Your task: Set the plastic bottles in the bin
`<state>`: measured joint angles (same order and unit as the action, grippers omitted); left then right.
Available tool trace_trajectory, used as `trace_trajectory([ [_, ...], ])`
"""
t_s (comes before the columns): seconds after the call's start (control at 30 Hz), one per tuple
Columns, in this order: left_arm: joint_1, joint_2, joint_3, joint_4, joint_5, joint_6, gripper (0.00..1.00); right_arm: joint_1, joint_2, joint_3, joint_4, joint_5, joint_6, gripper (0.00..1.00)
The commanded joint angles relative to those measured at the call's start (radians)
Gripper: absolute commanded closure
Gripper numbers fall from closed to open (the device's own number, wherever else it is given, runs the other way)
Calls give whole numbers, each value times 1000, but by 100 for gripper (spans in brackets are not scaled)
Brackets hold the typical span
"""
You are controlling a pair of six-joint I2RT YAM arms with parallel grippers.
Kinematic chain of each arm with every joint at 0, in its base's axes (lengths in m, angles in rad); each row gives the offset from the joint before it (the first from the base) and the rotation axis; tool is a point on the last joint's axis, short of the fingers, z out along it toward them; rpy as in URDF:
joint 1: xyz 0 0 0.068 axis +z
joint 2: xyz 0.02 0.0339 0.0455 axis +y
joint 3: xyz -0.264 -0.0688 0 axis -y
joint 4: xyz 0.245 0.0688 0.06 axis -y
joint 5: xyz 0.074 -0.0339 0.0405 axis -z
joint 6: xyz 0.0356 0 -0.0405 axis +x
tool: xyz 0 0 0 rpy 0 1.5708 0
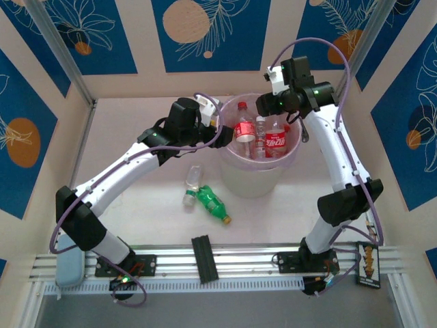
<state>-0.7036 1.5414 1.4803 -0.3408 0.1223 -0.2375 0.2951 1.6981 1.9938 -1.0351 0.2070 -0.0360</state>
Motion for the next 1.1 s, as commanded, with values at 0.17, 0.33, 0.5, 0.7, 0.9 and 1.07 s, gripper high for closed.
trace_trajectory([
  [0.17,-13,9,2,2,16,-6,23,32,70,-49,-39,-222,23,40],
  [0.33,-13,11,-2,9,16,-6,24,33,106,-27,-57,-249,28,37],
  [0.5,-13,9,-6,14,17,-8,24,36,127,-22,-66,-256,22,33],
  [0.7,-13,8,-6,18,15,-6,24,33,122,51,-83,-237,20,23],
  [0.9,-12,7,-6,17,13,-7,24,44,129,176,-160,-152,-7,15],
  [1.07,-13,7,-5,13,10,-2,24,36,98,237,-198,-47,-25,11],
])
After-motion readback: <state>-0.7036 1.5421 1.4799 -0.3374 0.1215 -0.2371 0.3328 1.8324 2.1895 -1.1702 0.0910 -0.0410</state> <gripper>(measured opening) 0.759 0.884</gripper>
